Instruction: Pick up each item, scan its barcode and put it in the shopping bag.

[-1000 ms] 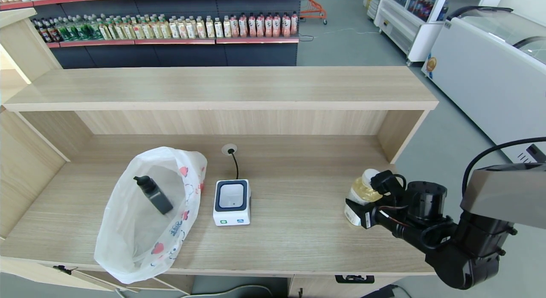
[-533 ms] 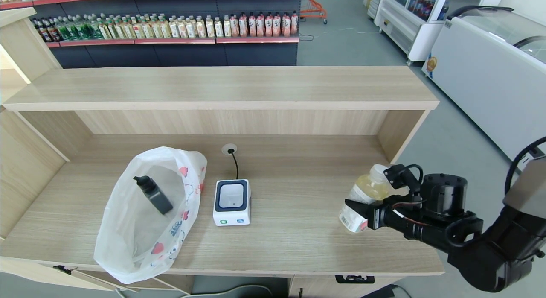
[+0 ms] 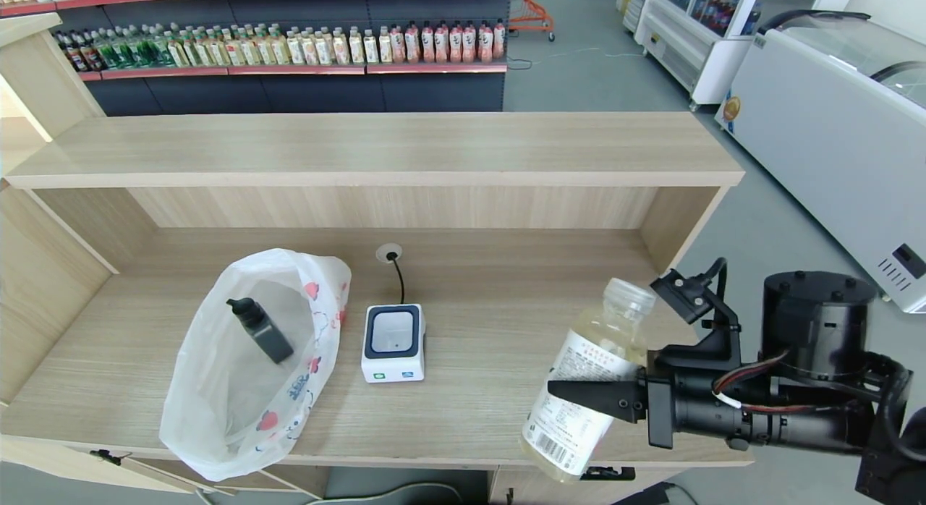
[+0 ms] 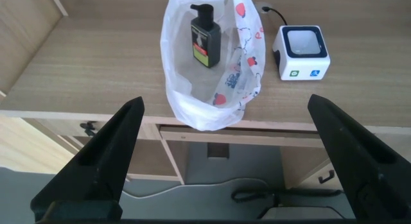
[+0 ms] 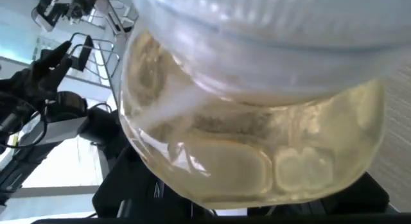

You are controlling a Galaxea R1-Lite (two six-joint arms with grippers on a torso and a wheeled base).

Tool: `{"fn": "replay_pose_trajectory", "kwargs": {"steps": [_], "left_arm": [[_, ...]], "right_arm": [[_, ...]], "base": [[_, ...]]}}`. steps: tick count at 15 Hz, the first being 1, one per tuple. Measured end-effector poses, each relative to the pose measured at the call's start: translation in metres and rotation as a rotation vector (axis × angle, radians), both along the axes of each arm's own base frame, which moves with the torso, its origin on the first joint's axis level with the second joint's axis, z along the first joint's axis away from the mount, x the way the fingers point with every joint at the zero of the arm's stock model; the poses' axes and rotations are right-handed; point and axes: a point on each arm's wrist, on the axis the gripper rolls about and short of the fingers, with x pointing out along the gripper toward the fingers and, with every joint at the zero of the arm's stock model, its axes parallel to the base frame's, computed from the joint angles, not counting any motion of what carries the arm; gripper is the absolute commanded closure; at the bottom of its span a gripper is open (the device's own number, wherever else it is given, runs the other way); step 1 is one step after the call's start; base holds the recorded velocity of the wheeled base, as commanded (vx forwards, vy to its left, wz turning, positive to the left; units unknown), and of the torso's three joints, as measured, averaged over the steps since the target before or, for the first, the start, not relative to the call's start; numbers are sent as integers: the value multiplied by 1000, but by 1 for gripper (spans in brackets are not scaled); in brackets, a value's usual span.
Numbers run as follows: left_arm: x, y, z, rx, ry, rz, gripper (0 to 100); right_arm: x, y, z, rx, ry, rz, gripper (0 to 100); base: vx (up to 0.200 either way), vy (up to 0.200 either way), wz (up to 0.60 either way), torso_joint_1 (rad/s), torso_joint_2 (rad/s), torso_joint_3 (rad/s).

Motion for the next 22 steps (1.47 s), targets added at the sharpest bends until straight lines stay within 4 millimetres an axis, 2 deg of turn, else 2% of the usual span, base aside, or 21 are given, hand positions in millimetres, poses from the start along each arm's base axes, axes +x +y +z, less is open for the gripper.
{"fn": "replay_pose_trajectory", "kwargs": {"steps": [9, 15, 22], "left_arm": [[0, 0, 0, 0, 0, 0, 0], [0, 0, 0, 0, 0, 0, 0], [0, 0, 0, 0, 0, 0, 0]], "right_arm": [[-15, 5, 15, 42, -16, 164, 100], [-24, 14, 15, 42, -8, 214, 100], [-26, 15, 13, 36, 0, 220, 100]], "base": [[0, 0, 0, 0, 0, 0], [0, 0, 0, 0, 0, 0], [0, 0, 0, 0, 0, 0]]}}
